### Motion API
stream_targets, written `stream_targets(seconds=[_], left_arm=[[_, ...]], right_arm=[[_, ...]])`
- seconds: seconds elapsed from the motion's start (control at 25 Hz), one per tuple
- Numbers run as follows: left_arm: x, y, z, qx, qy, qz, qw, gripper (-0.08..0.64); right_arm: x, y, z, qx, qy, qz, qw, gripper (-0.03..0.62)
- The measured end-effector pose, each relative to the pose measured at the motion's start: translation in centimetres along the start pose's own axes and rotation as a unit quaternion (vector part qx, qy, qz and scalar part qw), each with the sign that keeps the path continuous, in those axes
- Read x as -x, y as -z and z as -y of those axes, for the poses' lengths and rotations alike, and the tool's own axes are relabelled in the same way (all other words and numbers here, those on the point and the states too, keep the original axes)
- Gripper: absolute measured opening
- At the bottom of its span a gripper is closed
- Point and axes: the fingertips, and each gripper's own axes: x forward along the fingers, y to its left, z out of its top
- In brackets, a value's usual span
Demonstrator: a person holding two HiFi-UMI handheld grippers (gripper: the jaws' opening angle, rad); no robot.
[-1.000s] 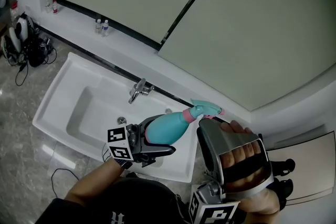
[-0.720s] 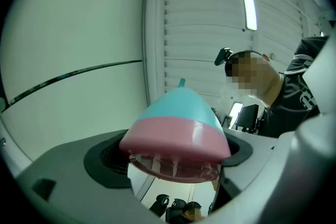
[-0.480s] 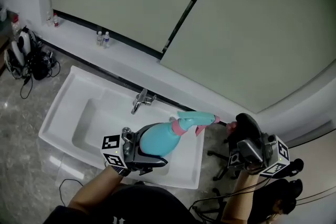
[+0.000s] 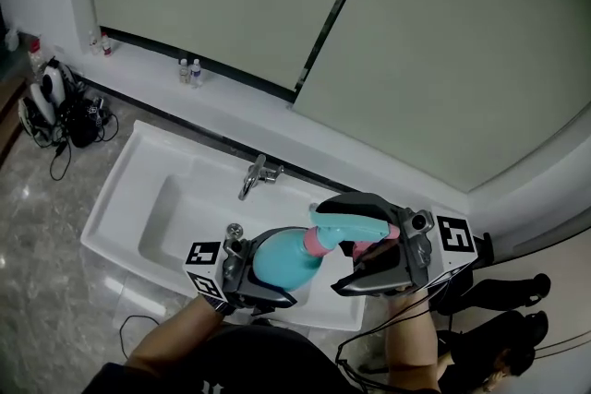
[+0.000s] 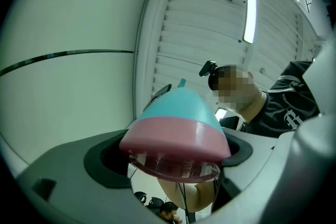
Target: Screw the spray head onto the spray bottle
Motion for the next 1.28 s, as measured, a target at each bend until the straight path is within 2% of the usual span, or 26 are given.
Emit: stream_targets(seconds=[0.08, 0.2, 0.44, 0.64, 0.84, 1.04, 1.28], left_arm=[[-0.4, 0.0, 0.5, -0.002, 0.0, -0.002, 1.0, 0.471], [-0.4, 0.1, 0.6, -0.003, -0.001, -0.002, 1.0, 0.471], [-0.4, 0.7, 0.2, 0.002, 0.003, -0.006, 1.0, 0.471], [0.0, 1.1, 0.3, 0.007, 0.005, -0.008, 0.9999, 0.471], [-0.3, 1.2, -0.2, -0.008, -0.015, -0.019, 0.9997, 0.471], [-0.2, 1.3, -0.5, -0.037, -0.044, -0.035, 0.9978, 0.471], [0.4, 1.4, -1.6, -0.088, -0.092, -0.063, 0.9899, 0.471]], right_arm=[[-0.3, -0.2, -0.1, 0.0, 0.001, -0.005, 1.0, 0.315], [-0.2, -0.3, 0.1, 0.005, 0.012, -0.002, 1.0, 0.245], [-0.2, 0.7, 0.3, 0.032, 0.035, -0.022, 0.999, 0.221], [0.4, 1.1, 0.3, 0.032, 0.051, -0.004, 0.998, 0.138], [0.7, 0.7, 0.2, 0.05, 0.078, -0.011, 0.996, 0.135], [0.9, 0.9, 0.2, 0.07, 0.115, -0.039, 0.99, 0.135], [2.3, 2.1, 0.9, 0.077, 0.174, -0.086, 0.978, 0.135]])
